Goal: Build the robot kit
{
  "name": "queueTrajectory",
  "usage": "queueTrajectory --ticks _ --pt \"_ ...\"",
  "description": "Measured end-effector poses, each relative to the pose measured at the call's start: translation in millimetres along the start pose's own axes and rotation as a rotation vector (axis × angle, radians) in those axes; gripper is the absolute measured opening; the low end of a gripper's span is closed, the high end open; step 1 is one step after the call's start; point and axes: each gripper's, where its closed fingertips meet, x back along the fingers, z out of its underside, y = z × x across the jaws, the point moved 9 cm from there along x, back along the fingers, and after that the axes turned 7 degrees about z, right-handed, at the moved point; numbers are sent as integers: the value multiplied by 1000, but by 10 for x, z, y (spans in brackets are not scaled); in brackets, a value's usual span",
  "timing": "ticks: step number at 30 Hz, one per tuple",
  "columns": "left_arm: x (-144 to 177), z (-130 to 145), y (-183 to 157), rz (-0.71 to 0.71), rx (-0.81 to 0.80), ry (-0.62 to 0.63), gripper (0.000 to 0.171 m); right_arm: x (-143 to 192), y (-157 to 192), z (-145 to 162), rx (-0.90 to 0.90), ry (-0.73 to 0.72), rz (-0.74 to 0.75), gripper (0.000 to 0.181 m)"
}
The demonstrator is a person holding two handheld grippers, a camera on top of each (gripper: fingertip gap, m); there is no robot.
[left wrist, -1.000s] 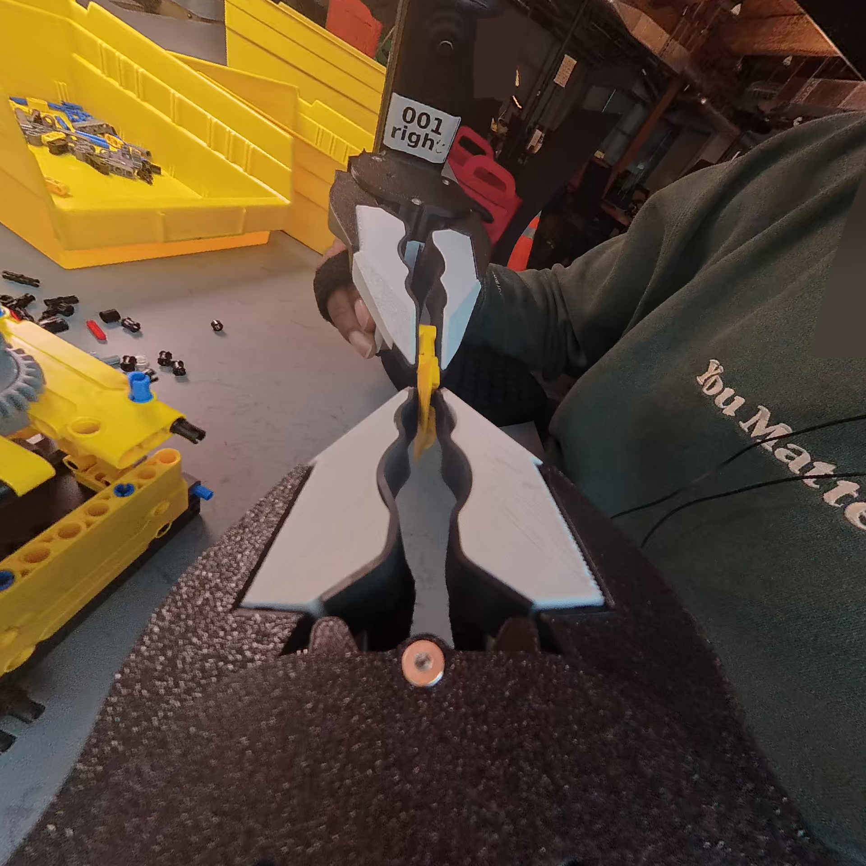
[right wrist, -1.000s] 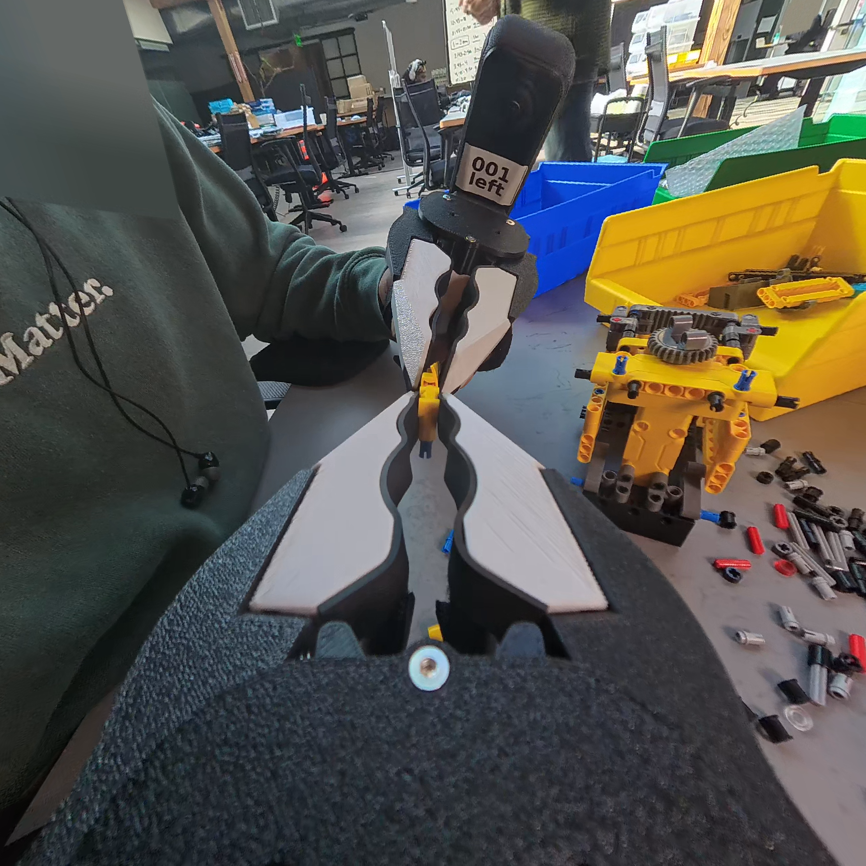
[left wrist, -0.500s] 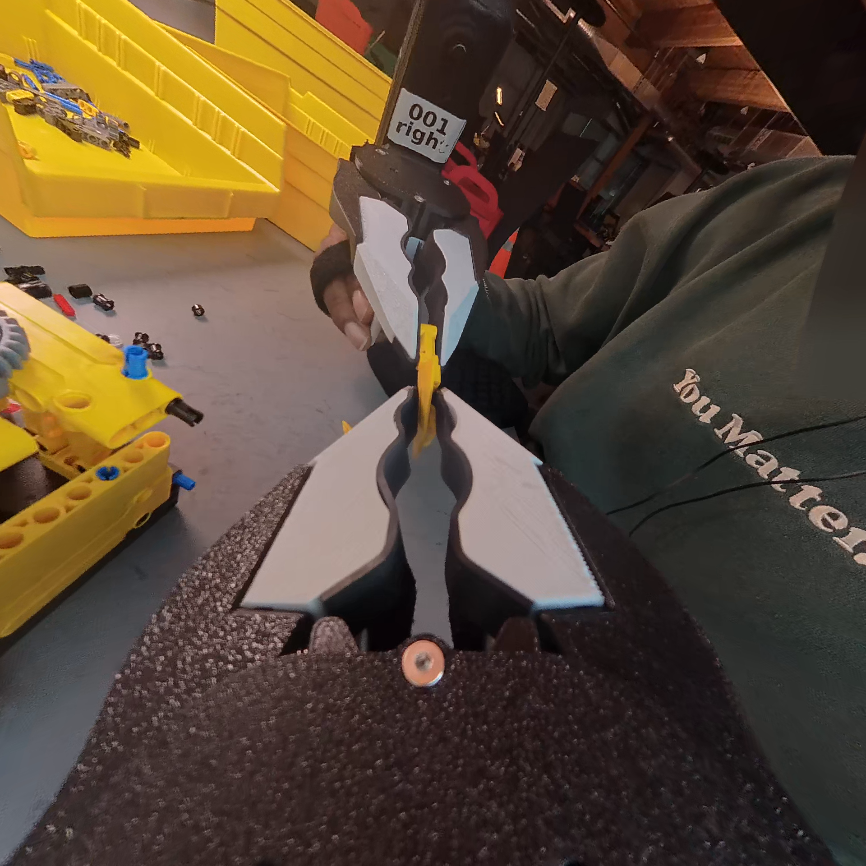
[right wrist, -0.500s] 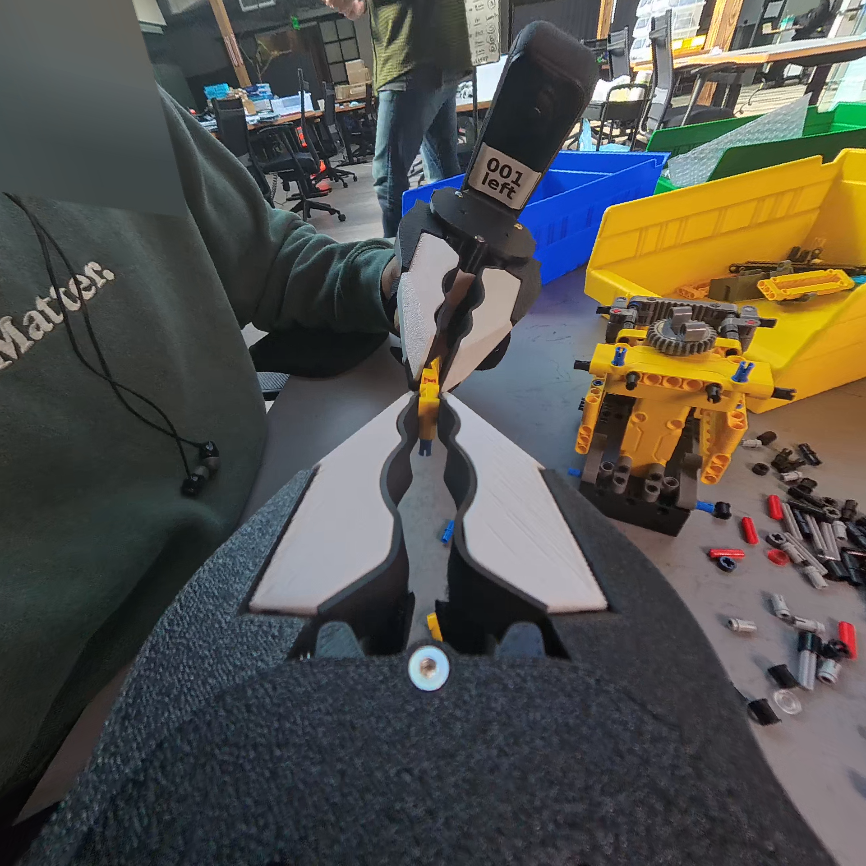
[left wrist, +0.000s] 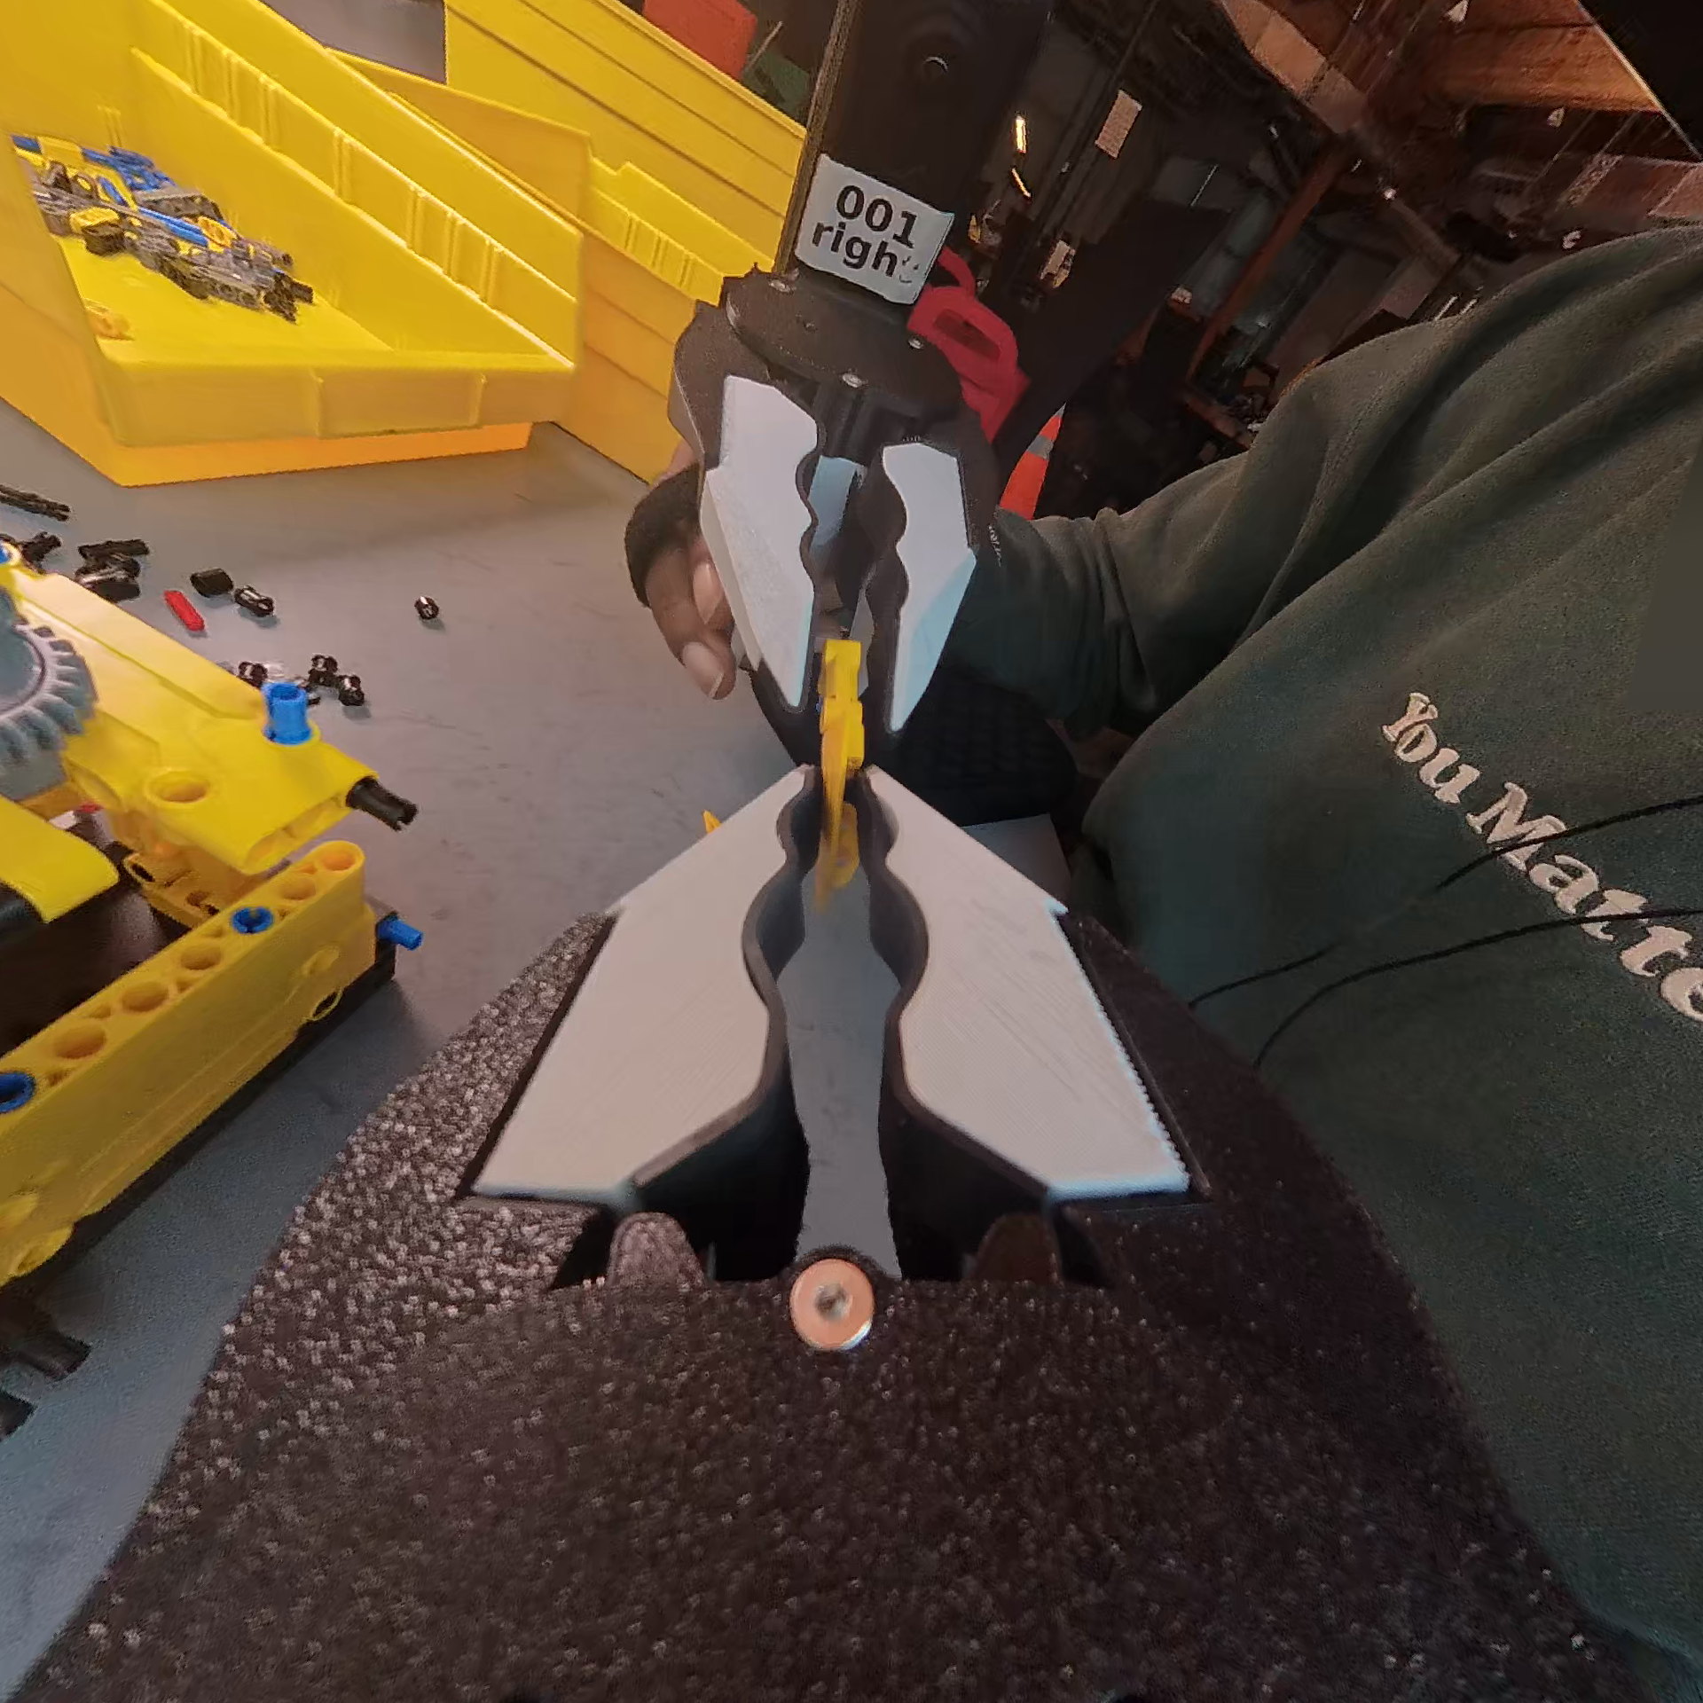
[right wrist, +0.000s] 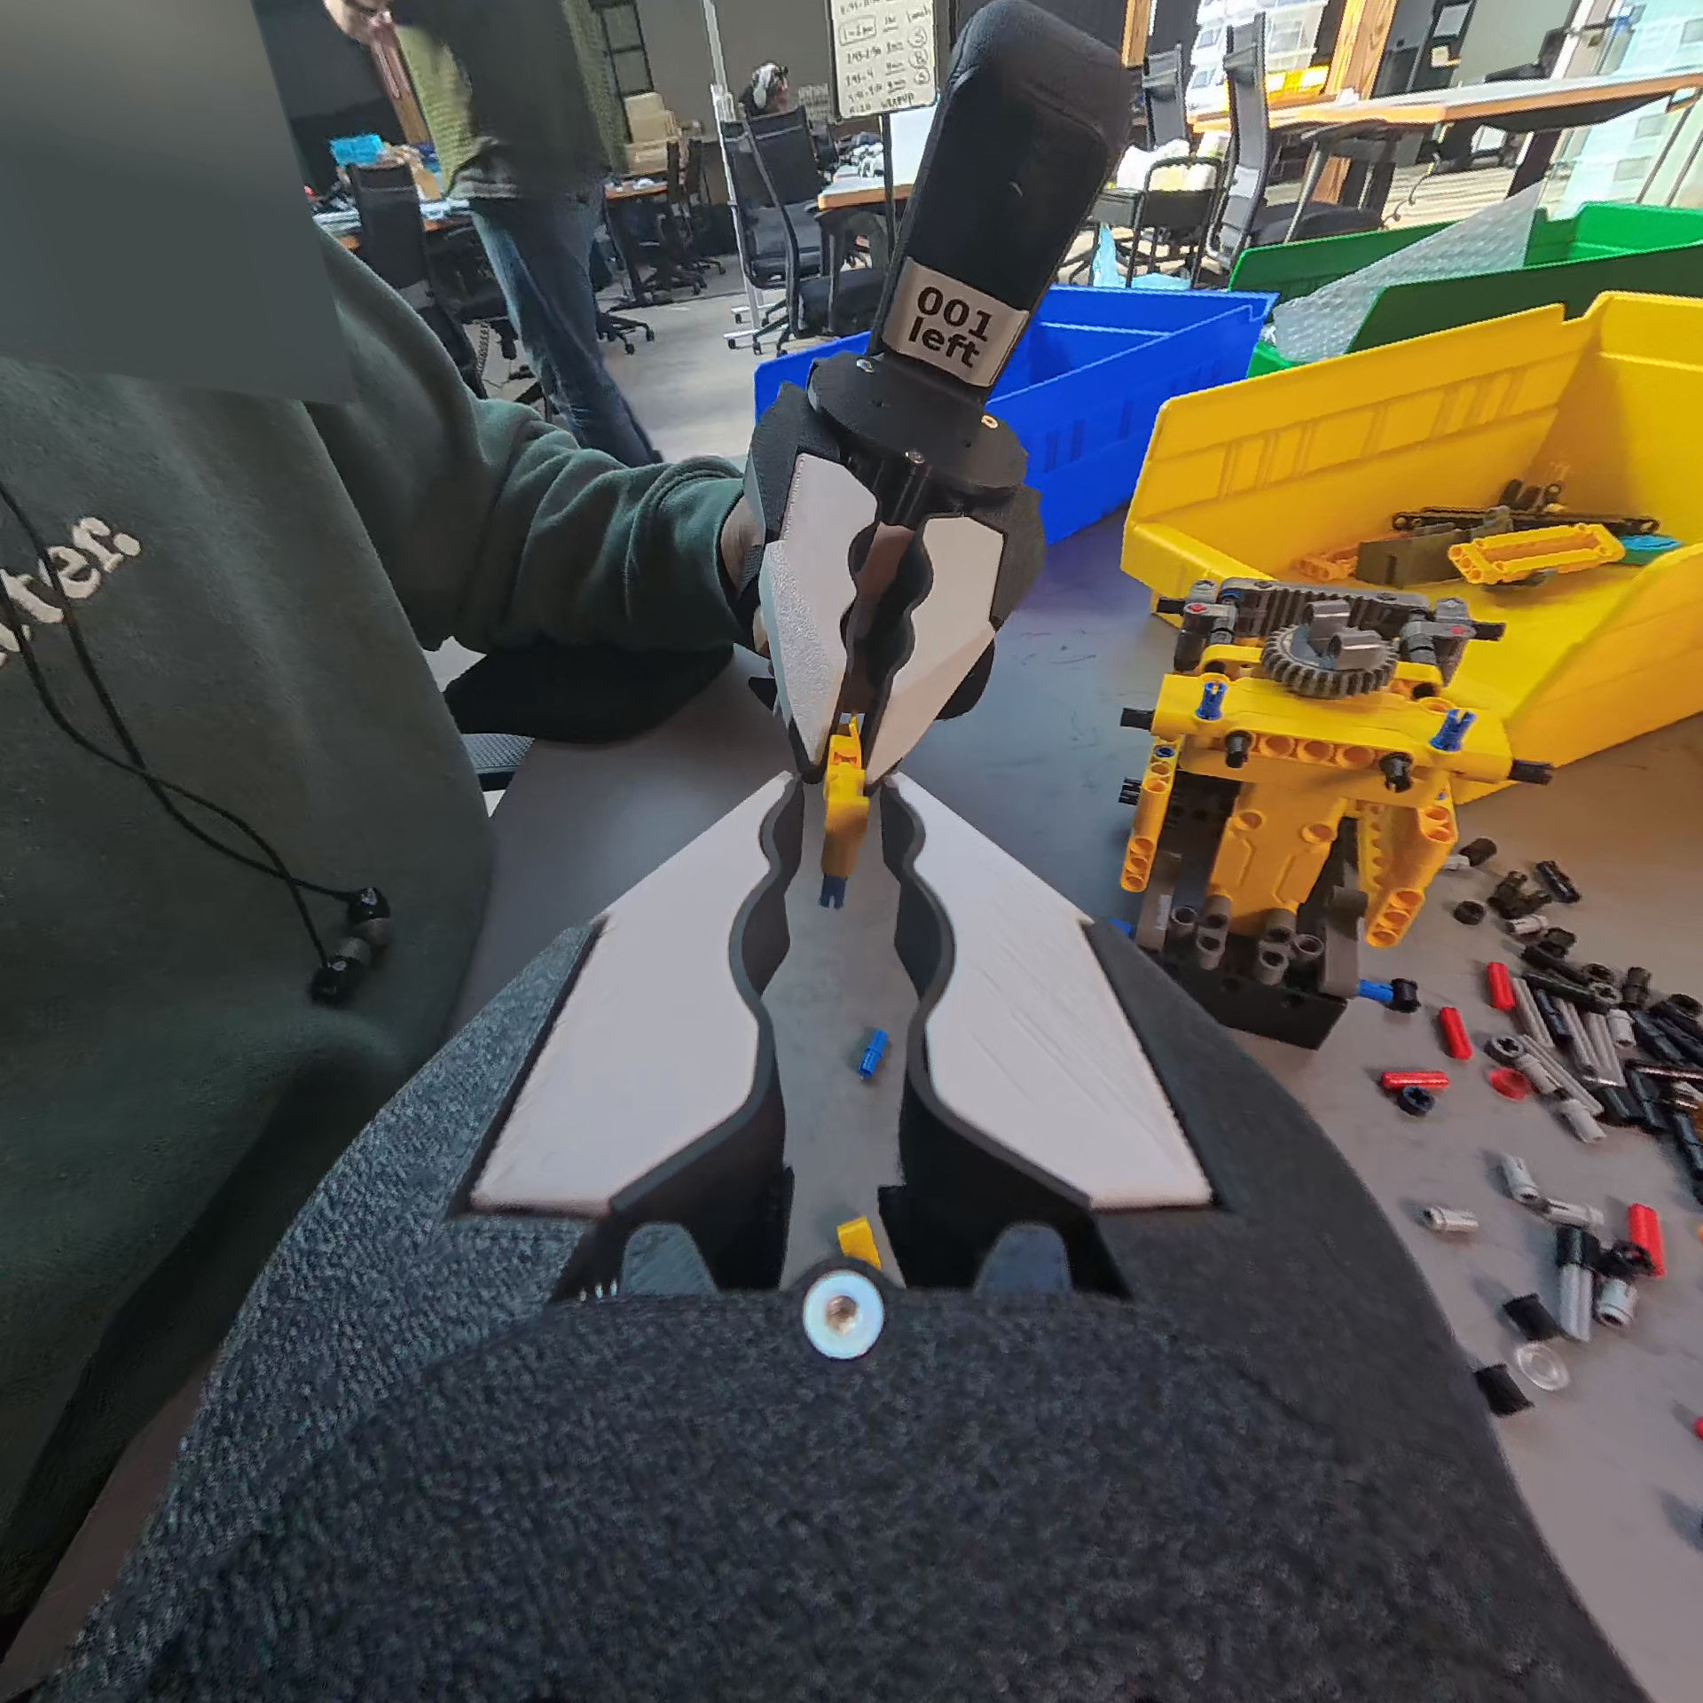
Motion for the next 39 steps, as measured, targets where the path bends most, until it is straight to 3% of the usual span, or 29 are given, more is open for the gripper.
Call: queueTrajectory --ticks 8,26,28,31,34,39 --pt "2 -15 -37 -36 -57 8 6 -46 0 9 -20 0 -10 6" --pt "-4 105 60 -47 -56 104 7 -137 -47 159 -71 4 -54 11" --pt "-7 114 67 -55 -61 108 6 -151 -51 168 -66 16 -60 0" --pt "7 108 73 -49 -63 100 6 -157 -45 153 -62 4 -50 0" --pt "25 101 89 -66 -73 104 7 -144 -72 167 -79 -1 -52 16" --pt "42 109 115 -71 -75 103 7 -166 -109 208 -83 23 -37 17"
